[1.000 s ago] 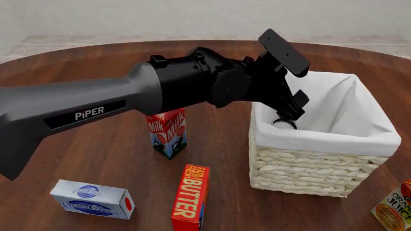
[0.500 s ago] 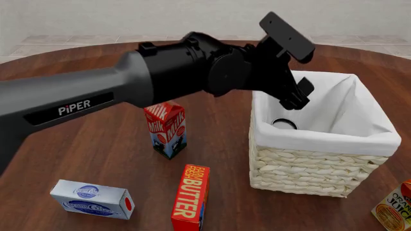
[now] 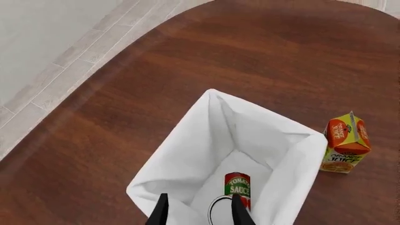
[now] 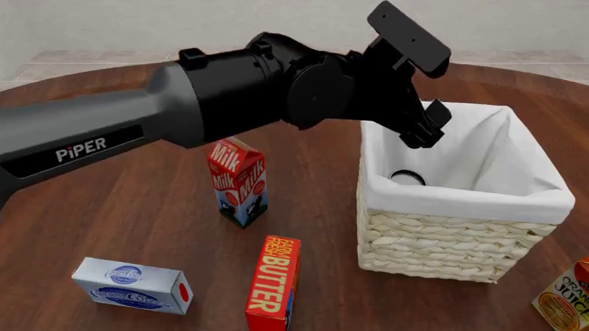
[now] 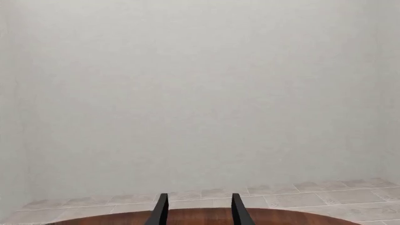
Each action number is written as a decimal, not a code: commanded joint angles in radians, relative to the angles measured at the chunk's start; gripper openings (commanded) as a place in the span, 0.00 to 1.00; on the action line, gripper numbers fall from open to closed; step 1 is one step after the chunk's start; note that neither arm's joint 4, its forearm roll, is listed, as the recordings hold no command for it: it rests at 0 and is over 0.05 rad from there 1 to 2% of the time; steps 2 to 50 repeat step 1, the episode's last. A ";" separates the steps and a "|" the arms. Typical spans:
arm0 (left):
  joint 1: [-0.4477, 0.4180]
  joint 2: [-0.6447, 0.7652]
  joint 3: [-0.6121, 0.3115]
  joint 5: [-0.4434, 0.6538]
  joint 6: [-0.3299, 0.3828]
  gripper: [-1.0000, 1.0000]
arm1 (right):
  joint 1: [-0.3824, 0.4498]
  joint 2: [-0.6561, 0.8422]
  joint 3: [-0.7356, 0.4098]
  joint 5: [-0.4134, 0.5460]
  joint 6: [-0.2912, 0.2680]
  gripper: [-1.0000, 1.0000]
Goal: Pick up the alphabet soup and the tomato sauce, and put them in the basket.
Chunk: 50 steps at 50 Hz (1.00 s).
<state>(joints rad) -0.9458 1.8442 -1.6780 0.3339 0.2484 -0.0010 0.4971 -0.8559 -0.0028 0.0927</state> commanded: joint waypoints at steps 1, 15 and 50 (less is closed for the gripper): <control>0.001 -0.017 0.002 0.004 -0.003 1.00 | 0.004 0.014 0.000 -0.013 -0.005 1.00; 0.001 -0.017 0.002 0.004 -0.003 1.00 | 0.004 0.014 0.000 -0.013 -0.005 1.00; 0.001 -0.017 0.002 0.004 -0.003 1.00 | 0.004 0.014 0.000 -0.013 -0.005 1.00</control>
